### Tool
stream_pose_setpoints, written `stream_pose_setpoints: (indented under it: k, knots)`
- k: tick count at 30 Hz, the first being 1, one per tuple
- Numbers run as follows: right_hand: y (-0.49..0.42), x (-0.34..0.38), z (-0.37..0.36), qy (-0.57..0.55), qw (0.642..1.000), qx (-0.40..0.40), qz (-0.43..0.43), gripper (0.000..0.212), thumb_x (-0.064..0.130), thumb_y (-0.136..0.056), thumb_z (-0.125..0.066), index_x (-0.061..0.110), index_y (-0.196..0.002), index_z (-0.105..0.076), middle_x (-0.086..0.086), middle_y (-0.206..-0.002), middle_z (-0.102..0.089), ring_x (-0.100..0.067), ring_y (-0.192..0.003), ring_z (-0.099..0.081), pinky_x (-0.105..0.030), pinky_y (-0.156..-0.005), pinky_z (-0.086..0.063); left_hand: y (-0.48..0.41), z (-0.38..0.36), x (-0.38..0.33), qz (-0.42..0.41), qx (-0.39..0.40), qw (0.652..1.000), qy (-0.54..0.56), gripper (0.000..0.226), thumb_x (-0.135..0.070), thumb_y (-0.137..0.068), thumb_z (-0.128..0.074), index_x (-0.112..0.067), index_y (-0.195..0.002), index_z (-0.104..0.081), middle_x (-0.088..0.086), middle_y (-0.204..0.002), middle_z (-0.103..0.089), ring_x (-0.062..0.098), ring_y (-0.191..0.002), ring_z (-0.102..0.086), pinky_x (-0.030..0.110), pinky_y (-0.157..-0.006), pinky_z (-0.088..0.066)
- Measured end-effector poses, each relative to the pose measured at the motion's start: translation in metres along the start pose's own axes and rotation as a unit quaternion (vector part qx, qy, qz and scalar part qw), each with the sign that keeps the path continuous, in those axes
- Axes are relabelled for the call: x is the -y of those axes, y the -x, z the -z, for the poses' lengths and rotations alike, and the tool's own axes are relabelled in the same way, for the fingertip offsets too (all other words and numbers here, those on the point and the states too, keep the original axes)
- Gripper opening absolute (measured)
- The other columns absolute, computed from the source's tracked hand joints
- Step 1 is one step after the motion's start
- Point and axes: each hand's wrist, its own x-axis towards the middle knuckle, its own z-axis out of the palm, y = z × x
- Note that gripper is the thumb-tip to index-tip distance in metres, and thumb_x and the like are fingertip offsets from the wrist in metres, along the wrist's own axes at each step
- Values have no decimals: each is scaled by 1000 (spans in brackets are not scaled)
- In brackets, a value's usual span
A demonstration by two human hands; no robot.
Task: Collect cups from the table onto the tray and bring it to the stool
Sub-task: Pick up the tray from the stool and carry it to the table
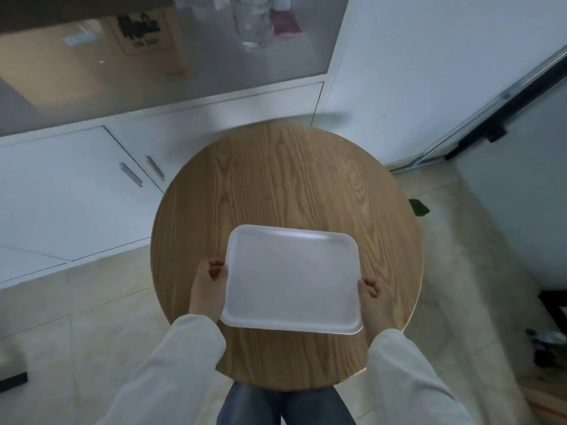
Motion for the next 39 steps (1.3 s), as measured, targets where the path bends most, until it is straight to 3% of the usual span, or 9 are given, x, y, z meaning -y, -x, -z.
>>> stream_pose_setpoints:
  k: [6,13,15,17,25,29,34,36,39]
  knots:
    - [18,16,9,0,998,48,51,19,29,-93,-44,20,-107,-52,-6,-110,-58,-24,-97,-54,-38,-84,-43,36,13,0,-4,-57,995,77,11,-15,-92,-48,-17,-103,-48,7,-101,-61,24,-92,-60,25,-69,-46]
    - [49,28,8,28,982,153,108,25,30,-94,-39,22,-115,-50,-5,-103,-60,-20,-88,-56,-29,-67,-42,101,34,25,23,-150,969,195,14,-21,-95,-43,-22,-109,-48,9,-105,-63,31,-94,-63,41,-78,-55]
    - [60,28,3,40,973,190,124,23,26,-95,-38,19,-113,-51,-6,-99,-60,-21,-86,-56,-28,-65,-45,119,42,36,36,-170,957,231,17,-24,-94,-45,-22,-111,-48,8,-106,-63,29,-92,-63,37,-71,-55]
    - [70,26,-4,41,966,213,139,25,22,-94,-39,16,-113,-53,-6,-96,-60,-23,-87,-57,-34,-74,-48,135,49,48,48,-188,946,259,21,-26,-94,-47,-21,-113,-48,7,-104,-63,27,-90,-62,30,-63,-51]
    - [136,13,-60,126,925,305,186,24,24,-92,-40,23,-110,-56,-4,-103,-65,-26,-94,-63,-45,-85,-53,198,106,110,94,-288,875,377,15,-21,-93,-47,-22,-107,-51,0,-89,-62,20,-75,-61,27,-57,-46]
    - [184,4,-98,153,899,352,209,25,23,-92,-43,21,-112,-57,-6,-106,-65,-29,-95,-63,-42,-80,-54,222,145,152,99,-330,814,467,18,-14,-93,-46,-26,-89,-59,3,-95,-65,24,-83,-61,32,-73,-46]
    - [262,-20,-148,198,852,410,257,27,21,-91,-46,16,-116,-57,-6,-102,-63,-24,-88,-59,-42,-84,-49,260,200,215,102,-394,772,488,22,-18,-91,-49,-34,-87,-63,-3,-91,-68,22,-85,-63,36,-82,-50]
    - [289,-33,-170,214,843,418,261,22,23,-90,-47,21,-108,-60,-3,-95,-64,-25,-88,-59,-44,-88,-48,275,221,239,100,-404,755,506,21,-20,-91,-47,-33,-92,-64,-1,-91,-68,23,-82,-63,35,-79,-50]
    - [334,-54,-198,253,817,415,310,20,35,-87,-45,43,-84,-64,7,-84,-65,-23,-87,-62,-48,-91,-50,297,251,276,84,-429,724,533,21,-20,-93,-45,-28,-98,-64,2,-90,-68,21,-77,-62,31,-71,-50]
